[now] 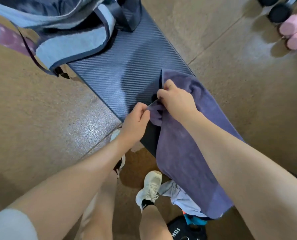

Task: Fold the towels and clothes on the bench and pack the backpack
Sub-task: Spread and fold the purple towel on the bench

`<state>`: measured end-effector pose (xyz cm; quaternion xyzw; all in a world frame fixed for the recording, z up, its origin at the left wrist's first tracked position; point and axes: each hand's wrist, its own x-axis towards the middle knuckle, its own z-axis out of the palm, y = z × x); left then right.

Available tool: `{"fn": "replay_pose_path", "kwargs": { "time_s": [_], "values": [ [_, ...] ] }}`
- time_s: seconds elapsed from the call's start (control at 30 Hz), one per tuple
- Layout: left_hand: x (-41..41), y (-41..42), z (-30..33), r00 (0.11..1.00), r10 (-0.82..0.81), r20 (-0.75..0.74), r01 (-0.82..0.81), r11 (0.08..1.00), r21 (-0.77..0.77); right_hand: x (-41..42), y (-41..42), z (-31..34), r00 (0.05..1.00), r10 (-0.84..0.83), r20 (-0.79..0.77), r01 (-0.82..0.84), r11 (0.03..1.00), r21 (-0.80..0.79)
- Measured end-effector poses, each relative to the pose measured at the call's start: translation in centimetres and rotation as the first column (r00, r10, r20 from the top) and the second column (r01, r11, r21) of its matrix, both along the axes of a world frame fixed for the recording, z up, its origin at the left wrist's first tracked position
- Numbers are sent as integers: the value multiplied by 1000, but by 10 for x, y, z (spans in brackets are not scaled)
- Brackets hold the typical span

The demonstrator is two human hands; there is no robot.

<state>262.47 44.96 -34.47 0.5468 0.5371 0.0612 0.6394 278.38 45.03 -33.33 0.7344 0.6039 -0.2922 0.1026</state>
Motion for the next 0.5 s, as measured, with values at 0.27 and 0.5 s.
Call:
{"fn": "replay_pose_path", "kwargs": {
  "time_s": [0.27,0.5],
  "values": [
    [-6,30,34,991,-37,129,81,933,-351,26,2,19,767,-577,-280,627,767,137],
    [-18,13,17,893,-345,-291,376,925,57,18,22,25,667,-640,-381,707,705,54]
  ]
}}
